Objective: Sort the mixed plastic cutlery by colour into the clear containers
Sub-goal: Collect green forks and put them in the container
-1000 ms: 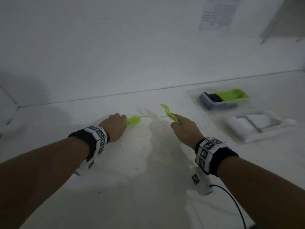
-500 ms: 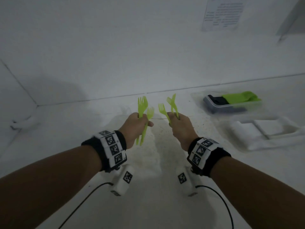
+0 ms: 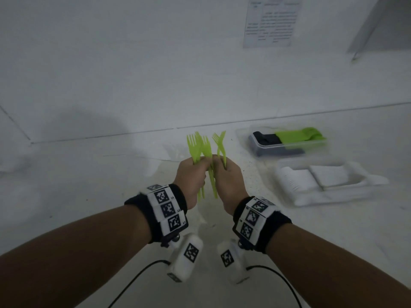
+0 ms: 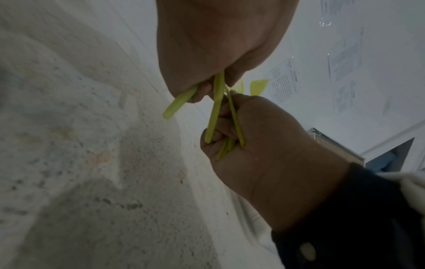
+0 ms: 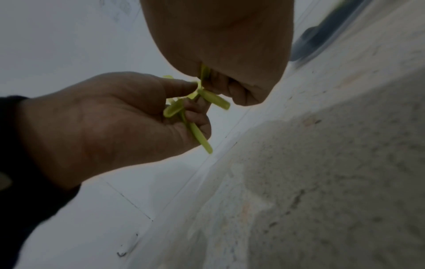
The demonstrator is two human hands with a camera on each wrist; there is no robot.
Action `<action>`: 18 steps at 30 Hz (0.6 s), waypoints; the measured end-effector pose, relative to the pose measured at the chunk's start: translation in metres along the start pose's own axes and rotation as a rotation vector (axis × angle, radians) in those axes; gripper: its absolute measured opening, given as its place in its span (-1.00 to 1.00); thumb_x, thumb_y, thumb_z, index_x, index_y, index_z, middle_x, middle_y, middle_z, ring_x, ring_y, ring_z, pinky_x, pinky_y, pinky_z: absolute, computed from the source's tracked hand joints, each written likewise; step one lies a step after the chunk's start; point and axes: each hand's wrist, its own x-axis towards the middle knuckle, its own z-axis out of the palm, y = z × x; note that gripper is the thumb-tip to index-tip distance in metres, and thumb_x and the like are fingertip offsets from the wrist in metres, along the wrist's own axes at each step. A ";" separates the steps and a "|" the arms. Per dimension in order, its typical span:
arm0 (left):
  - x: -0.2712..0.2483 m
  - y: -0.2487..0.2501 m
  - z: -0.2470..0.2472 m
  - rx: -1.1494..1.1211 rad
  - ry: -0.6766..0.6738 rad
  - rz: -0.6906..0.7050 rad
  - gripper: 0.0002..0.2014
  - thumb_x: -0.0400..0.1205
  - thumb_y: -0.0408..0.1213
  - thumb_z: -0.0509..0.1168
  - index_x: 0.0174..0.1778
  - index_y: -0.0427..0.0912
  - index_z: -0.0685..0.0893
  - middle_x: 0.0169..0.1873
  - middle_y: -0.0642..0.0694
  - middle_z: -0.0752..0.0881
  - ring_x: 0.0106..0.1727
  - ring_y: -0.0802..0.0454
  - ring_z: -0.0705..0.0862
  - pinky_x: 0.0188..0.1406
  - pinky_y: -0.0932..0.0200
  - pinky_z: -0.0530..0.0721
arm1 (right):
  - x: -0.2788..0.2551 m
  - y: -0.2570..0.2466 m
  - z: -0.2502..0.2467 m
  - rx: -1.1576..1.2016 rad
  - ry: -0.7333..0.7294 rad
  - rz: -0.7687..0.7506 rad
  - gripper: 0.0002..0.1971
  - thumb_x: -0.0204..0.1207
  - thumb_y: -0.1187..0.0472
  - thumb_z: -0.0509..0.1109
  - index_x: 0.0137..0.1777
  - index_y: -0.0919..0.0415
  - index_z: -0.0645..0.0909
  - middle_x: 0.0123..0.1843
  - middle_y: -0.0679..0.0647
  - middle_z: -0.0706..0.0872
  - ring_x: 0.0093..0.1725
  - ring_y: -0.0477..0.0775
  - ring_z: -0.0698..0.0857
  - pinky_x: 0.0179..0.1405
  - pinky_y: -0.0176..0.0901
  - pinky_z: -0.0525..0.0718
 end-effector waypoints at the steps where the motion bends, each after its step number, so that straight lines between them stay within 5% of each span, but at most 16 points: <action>1: -0.002 -0.001 0.004 0.002 0.005 0.007 -0.84 0.75 -0.25 0.35 0.02 -0.24 0.79 -0.30 -0.04 0.65 -0.43 0.13 0.53 -0.30 0.20 0.50 | 0.000 0.000 -0.005 0.010 -0.011 -0.003 -0.69 0.77 0.04 0.20 0.00 0.01 0.79 -0.04 -0.02 0.86 0.04 0.08 0.81 0.15 0.18 0.78; 4: -0.007 -0.005 0.014 0.010 0.025 0.034 -0.86 0.76 -0.28 0.35 -0.01 -0.17 0.82 -0.31 0.10 0.76 -0.47 0.32 0.64 -0.40 0.36 0.57 | -0.003 0.004 -0.020 -0.026 -0.064 -0.016 -0.68 0.79 0.05 0.19 -0.02 -0.07 0.78 -0.10 -0.14 0.83 -0.05 -0.09 0.77 0.05 -0.06 0.72; 7: -0.015 -0.006 0.020 0.012 0.034 0.042 -0.83 0.75 -0.29 0.36 -0.14 -0.09 0.78 -0.42 0.18 0.73 -0.48 0.28 0.63 -0.33 0.30 0.55 | -0.002 0.007 -0.034 -0.004 -0.067 -0.036 -0.73 0.77 0.03 0.23 -0.01 0.08 0.74 -0.06 -0.05 0.83 -0.02 -0.03 0.78 0.08 -0.03 0.72; 11: -0.025 -0.005 0.027 0.030 -0.017 0.032 -0.86 0.74 -0.23 0.39 -0.13 -0.08 0.78 -0.50 0.20 0.69 -0.43 0.16 0.54 -0.24 0.19 0.46 | 0.003 -0.001 -0.055 0.162 -0.108 0.034 -0.78 0.72 0.08 0.40 -0.12 0.16 0.71 -0.36 -0.16 0.78 -0.45 -0.27 0.65 -0.40 -0.38 0.54; 16: -0.032 -0.006 0.026 0.036 0.021 0.024 -0.77 0.72 -0.16 0.41 0.15 -0.24 0.82 -0.01 -0.05 0.89 -0.31 0.18 0.61 -0.07 0.13 0.54 | 0.010 -0.002 -0.066 0.311 -0.079 0.225 -0.91 0.68 0.11 0.44 -0.02 0.10 0.71 -0.13 -0.01 0.71 -0.52 -0.11 0.38 -0.50 -0.26 0.38; 18: -0.033 -0.006 0.023 0.012 0.050 0.013 -0.76 0.71 -0.16 0.42 0.19 -0.23 0.80 0.00 -0.02 0.89 -0.17 0.12 0.63 -0.02 0.11 0.55 | 0.014 -0.004 -0.070 0.373 -0.018 0.266 -0.89 0.68 0.13 0.44 -0.06 0.14 0.67 -0.10 0.02 0.73 -0.52 -0.07 0.31 -0.50 -0.21 0.32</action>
